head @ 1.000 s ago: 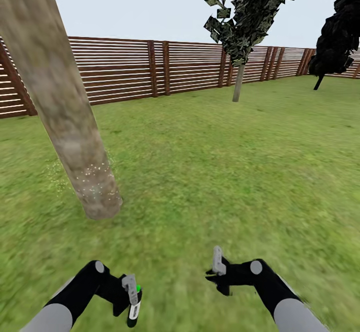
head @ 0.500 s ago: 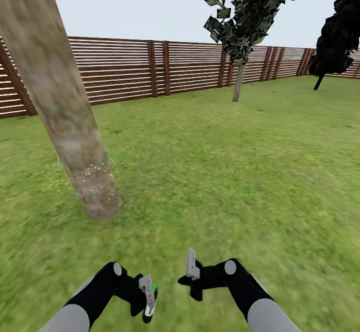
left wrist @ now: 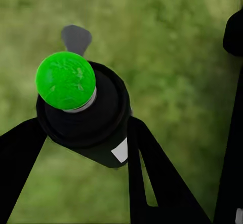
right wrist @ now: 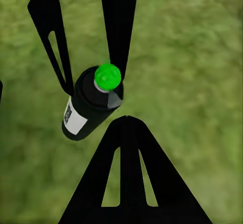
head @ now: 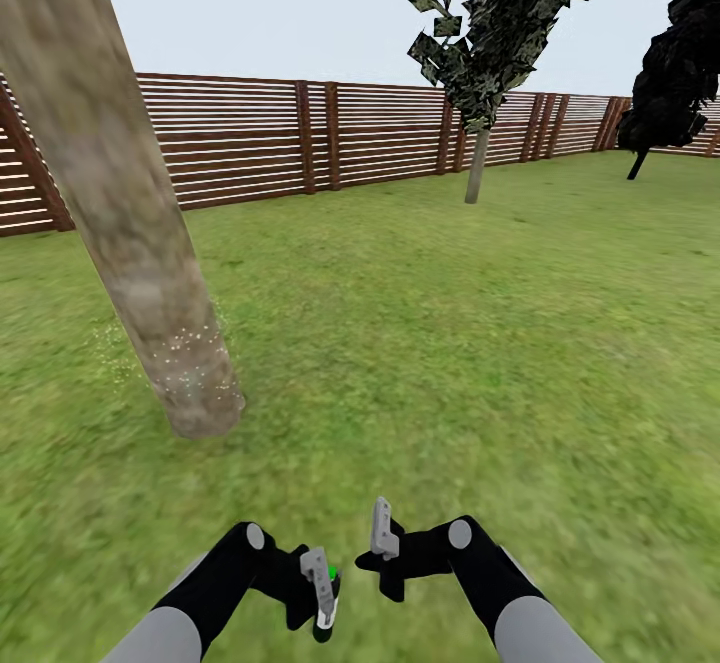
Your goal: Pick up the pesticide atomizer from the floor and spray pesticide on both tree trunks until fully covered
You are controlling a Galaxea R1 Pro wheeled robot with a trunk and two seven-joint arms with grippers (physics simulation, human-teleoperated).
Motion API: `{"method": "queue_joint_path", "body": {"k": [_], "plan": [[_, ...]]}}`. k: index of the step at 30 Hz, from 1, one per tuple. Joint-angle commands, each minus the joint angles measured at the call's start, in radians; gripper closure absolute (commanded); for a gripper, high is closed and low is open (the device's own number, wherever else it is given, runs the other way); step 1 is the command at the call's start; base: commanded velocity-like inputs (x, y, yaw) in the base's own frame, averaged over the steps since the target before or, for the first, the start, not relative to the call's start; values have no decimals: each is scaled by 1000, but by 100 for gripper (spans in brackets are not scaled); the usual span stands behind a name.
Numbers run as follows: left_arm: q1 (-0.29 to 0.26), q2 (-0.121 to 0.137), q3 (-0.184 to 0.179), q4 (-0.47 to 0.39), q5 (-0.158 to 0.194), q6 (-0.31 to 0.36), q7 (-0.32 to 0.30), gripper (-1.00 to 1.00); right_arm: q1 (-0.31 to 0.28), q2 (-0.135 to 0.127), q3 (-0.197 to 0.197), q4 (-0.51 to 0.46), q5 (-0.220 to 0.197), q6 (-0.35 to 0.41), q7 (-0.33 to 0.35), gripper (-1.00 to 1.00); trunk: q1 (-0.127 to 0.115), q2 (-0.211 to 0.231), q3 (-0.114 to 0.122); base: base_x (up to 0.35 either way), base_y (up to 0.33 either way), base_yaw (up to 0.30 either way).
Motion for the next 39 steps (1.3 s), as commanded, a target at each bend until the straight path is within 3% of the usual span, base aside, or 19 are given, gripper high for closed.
{"method": "queue_joint_path", "body": {"k": [1,8,12,25,28,39], "plan": [[0,-6,0,-2,-2,7,-6,100,-1,1,-9,-2,8,-4,5,100,0,0,-1,0,0,0],[-1,-18,1,-2,6,5,-9,100,-1,0,-10,-1,8,-4,5,100,0,0,-1,0,0,0],[-1,-19,1,-2,31,-22,-10,100,-1,-2,-10,0,9,-4,5,100,0,0,-1,0,0,0],[-2,-37,4,-2,34,-29,-9,100,-1,-2,-10,0,9,-4,4,100,0,0,-1,0,0,0],[-2,-34,1,-1,97,-31,-9,100,-1,-2,-10,0,9,-4,4,100,0,0,-1,0,0,0],[-2,-34,3,0,102,-33,-6,100,-1,-2,-10,0,9,-5,4,100,0,0,-1,0,0,0]]}}
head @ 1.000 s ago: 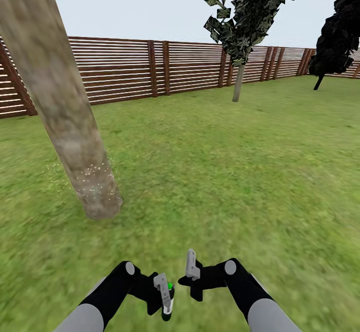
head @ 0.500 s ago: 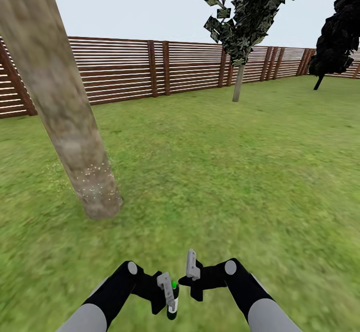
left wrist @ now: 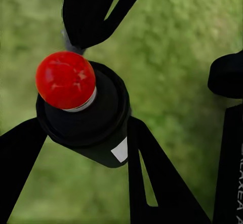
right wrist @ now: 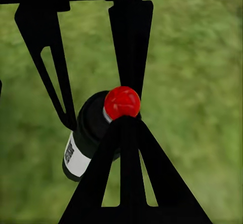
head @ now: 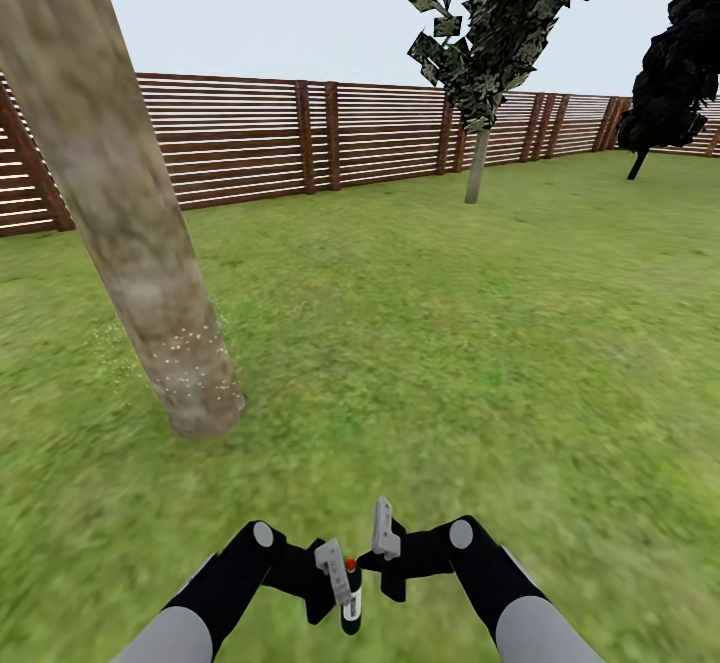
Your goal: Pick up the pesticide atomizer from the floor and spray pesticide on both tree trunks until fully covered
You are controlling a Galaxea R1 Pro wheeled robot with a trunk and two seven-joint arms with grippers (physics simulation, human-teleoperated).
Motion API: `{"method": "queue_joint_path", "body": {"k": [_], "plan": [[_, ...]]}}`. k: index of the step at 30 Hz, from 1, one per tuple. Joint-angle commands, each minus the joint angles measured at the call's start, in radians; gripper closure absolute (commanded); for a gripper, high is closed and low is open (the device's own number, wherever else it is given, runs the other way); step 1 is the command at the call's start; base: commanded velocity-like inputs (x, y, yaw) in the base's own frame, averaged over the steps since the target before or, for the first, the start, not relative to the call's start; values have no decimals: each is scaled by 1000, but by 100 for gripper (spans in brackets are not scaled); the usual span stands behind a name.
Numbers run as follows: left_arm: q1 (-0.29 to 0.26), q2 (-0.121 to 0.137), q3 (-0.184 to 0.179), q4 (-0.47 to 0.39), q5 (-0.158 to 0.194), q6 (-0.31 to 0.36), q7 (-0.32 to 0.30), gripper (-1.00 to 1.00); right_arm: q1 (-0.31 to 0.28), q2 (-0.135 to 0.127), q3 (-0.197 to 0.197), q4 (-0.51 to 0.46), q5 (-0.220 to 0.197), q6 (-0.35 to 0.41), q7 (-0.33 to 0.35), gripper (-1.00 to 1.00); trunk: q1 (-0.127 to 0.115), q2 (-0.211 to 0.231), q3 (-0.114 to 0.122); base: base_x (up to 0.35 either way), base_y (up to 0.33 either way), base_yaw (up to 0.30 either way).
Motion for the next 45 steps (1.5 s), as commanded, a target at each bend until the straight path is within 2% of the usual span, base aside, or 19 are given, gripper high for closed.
{"method": "queue_joint_path", "body": {"k": [1,3,6,10,11,14,16,18,20,21,24,26,27,28,30,31,32,35,45], "plan": [[0,2,1,-2,-2,4,-4,100,-1,2,-8,-1,8,-4,5,100,0,0,-1,0,0,0],[0,13,1,-1,-4,3,-3,100,-1,2,-8,-1,8,-4,5,100,0,0,-1,0,0,0],[9,118,1,4,-4,1,-3,100,-1,2,-8,0,8,-5,5,100,0,0,-1,0,0,0],[12,257,8,35,0,-81,-1,100,-1,0,-8,0,8,-5,5,100,0,0,-1,0,0,0],[13,282,25,58,7,-92,-1,100,-1,-1,-9,0,8,-5,5,-100,0,0,-1,0,0,0],[14,346,91,110,17,-138,-1,100,-1,-3,-11,0,7,-5,5,-100,0,0,-1,0,0,0],[16,382,106,140,17,-156,10,100,-1,-10,-13,0,8,-5,4,-100,0,0,-1,0,0,0],[32,404,111,171,18,-160,94,100,0,-35,-13,1,7,-6,-1,-100,0,0,-1,0,0,0],[41,408,122,197,26,-159,216,100,1,-63,-22,1,6,-6,-5,-100,0,0,-1,0,0,0],[43,408,146,224,41,-160,302,100,2,-97,-53,11,4,-6,-30,-100,0,0,-1,0,0,0],[47,402,261,302,138,-167,442,100,4,-165,-232,152,4,-7,-236,-100,0,0,-1,0,0,0],[48,400,340,355,237,-169,470,100,4,-213,-324,299,3,-12,-419,-100,0,0,-1,0,0,0],[63,399,392,388,330,-174,518,100,13,-230,-350,355,1,-28,-594,-100,0,0,-1,0,0,0],[87,399,414,400,386,-199,574,100,40,-236,-360,375,-9,-43,-734,-100,0,0,-1,0,0,0],[136,398,435,415,483,-329,744,100,102,-229,-384,392,-111,-86,-1068,-100,0,0,-1,0,0,0],[153,397,439,418,518,-375,820,100,118,-224,-389,396,-173,-112,-1170,-100,0,0,-1,0,0,0],[163,395,441,420,542,-399,884,100,127,-222,-392,407,-226,-138,-1222,-100,0,0,-1,0,0,0],[172,383,442,464,561,-424,954,100,135,-219,-393,458,-276,-167,-1269,-100,0,0,-1,0,0,0],[187,381,442,490,561,-429,962,100,140,-212,-393,512,-285,-165,-1276,-100,0,0,-1,0,0,0]]}}
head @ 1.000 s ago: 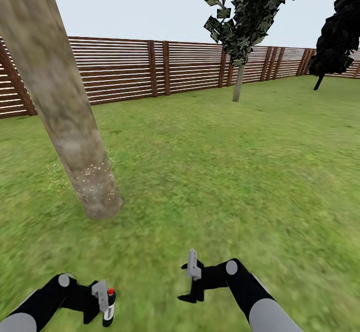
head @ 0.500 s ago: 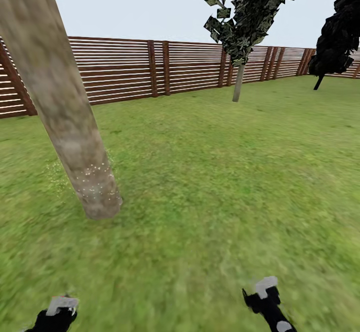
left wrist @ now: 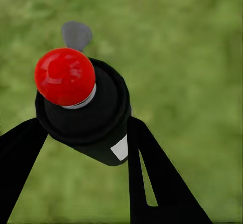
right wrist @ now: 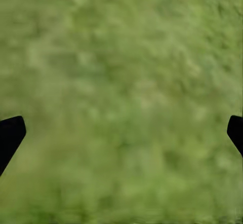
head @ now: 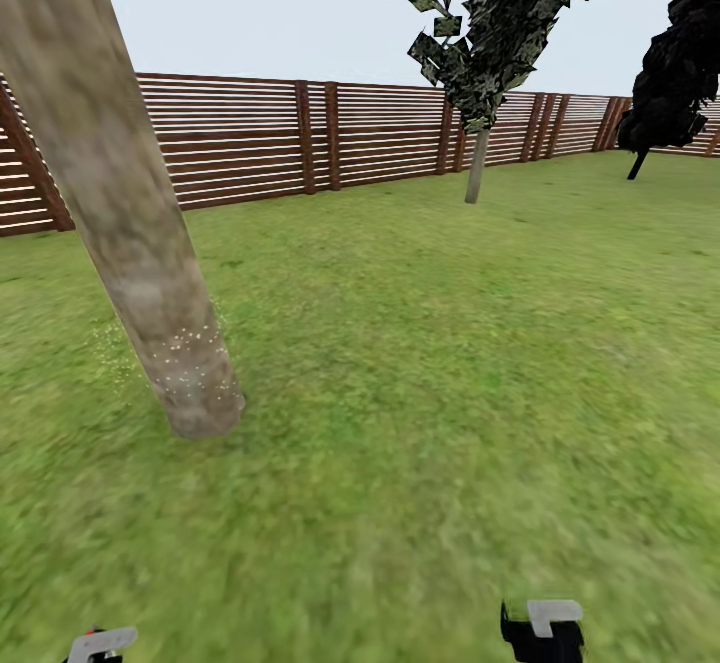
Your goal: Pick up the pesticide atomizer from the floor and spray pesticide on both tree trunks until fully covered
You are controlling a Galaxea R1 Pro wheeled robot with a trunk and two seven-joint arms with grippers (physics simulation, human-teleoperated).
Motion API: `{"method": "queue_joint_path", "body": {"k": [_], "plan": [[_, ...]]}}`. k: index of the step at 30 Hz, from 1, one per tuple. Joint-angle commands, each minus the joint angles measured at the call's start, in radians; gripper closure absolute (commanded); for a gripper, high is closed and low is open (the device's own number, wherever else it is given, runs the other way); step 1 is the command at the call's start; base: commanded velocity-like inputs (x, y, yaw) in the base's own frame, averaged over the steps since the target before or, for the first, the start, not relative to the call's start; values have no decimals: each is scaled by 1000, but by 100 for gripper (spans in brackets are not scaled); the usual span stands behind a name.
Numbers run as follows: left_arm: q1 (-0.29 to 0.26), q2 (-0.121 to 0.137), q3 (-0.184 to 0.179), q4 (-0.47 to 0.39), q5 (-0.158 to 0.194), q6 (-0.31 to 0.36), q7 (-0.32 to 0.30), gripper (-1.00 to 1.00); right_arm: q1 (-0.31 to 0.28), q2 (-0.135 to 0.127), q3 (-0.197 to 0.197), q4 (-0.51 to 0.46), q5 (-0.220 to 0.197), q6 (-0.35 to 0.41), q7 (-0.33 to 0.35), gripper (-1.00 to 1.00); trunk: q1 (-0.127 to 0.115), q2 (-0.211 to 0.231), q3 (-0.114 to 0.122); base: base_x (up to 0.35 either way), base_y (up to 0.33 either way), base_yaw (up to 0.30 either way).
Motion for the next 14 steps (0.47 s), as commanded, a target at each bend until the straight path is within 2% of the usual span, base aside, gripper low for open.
{"method": "queue_joint_path", "body": {"k": [1,3,7,14], "plan": [[0,-1,9,1,-10,-4,-4,100,8,-4,-6,9,10,-2,-6,-100,0,0,-1,0,0,0],[0,-3,9,1,-10,-4,-4,100,22,1,-6,15,10,0,-6,-100,0,0,-1,0,0,0],[1,-12,9,1,-11,-3,-4,100,63,29,-6,17,10,2,-5,-100,0,0,-1,0,0,0],[22,-14,8,-3,-9,-7,-4,100,70,32,-6,17,10,1,-5,-100,0,0,-1,0,0,0]]}}
